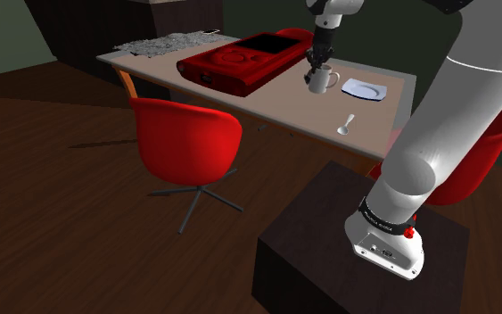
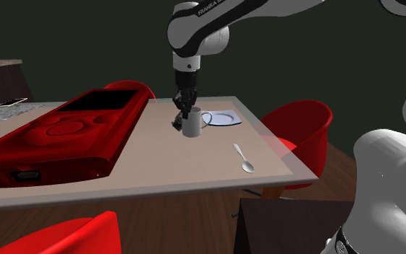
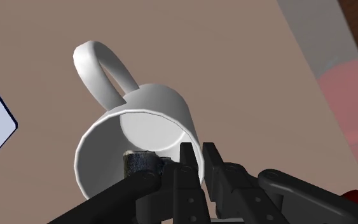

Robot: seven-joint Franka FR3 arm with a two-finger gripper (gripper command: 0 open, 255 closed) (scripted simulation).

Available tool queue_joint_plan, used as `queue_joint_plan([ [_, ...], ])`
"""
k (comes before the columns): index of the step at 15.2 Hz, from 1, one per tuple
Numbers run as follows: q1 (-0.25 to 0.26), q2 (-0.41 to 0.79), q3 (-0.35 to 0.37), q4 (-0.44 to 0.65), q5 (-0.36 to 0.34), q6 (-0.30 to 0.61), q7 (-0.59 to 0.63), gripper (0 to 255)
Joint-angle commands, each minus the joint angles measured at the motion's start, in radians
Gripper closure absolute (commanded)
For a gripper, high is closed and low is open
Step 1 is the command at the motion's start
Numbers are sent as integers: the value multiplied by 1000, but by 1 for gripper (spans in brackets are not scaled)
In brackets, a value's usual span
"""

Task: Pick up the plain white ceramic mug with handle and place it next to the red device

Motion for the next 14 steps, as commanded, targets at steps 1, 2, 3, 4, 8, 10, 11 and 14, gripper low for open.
queue_joint_plan([
  [1, 1, -6, 0, 22, -4, -28, 3, 255],
  [2, 1, -9, 1, 33, -5, -41, 5, 255],
  [3, 1, -12, 1, 43, -7, -54, 6, 255],
  [4, 2, -14, 1, 54, -8, -67, 7, 255],
  [8, 2, -22, 1, 100, -13, -120, 10, 255],
  [10, 3, -24, 1, 125, -14, -146, 11, 255],
  [11, 3, -25, 1, 138, -14, -159, 11, 255],
  [14, 3, -26, 1, 177, -15, -200, 11, 255],
])
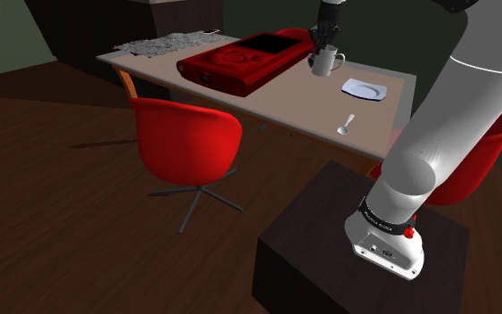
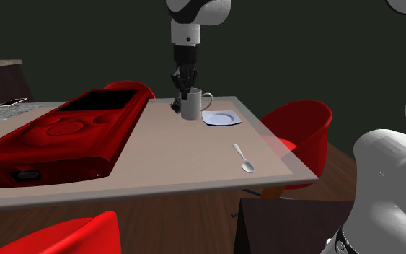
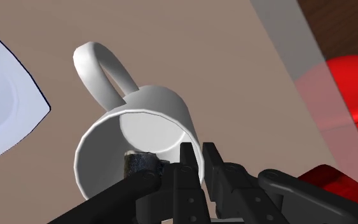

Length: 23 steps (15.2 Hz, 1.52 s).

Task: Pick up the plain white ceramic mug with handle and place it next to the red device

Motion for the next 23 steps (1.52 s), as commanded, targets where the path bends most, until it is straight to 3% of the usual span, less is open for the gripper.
queue_joint_plan([
  [1, 0, 1, 0, 28, 0, -28, 1, 255],
  [8, -1, 8, -1, 119, 4, -112, -1, 255],
  [16, 50, 189, 56, 338, 73, -167, 112, 255],
  [22, 62, 385, 94, 614, 135, -257, 193, 255],
  [23, 65, 379, 95, 591, 132, -240, 193, 255],
])
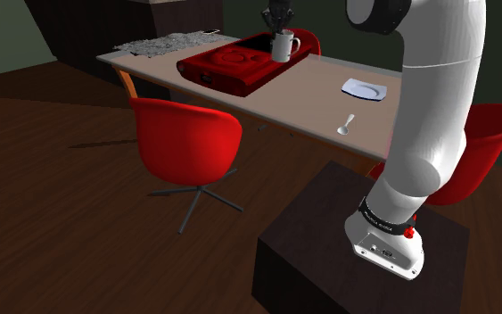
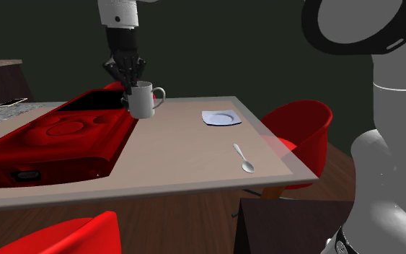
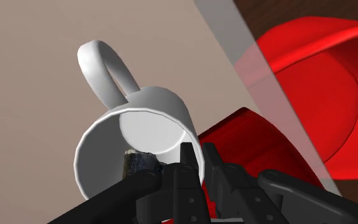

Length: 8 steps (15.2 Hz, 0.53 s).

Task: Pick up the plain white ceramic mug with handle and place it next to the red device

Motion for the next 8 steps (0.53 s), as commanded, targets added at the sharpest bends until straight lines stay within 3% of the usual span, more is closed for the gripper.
queue_joint_plan([
  [1, 2, 15, 3, 5, 4, 10, 6, 255],
  [8, 19, -9, 4, -126, -4, 117, 7, 255],
])
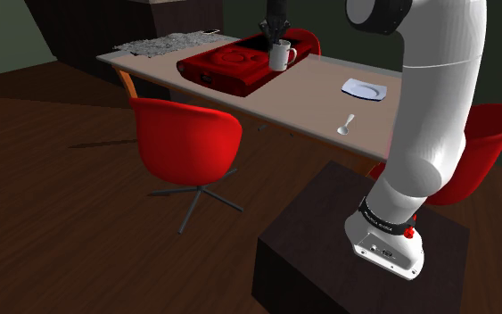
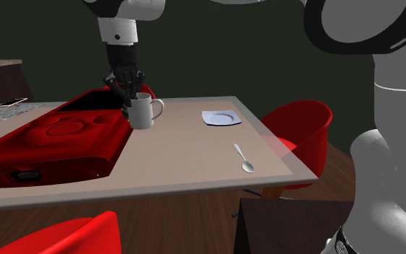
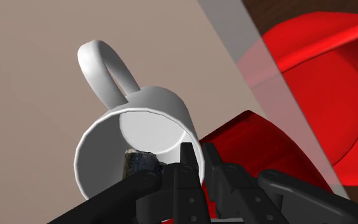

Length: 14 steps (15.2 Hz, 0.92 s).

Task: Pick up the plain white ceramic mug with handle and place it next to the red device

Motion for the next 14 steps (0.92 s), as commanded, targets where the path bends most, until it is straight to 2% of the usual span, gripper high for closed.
queue_joint_plan([
  [1, 5, -7, 0, -39, -2, 33, 0, 255],
  [14, 18, -7, 6, -214, 1, 207, -5, 255],
])
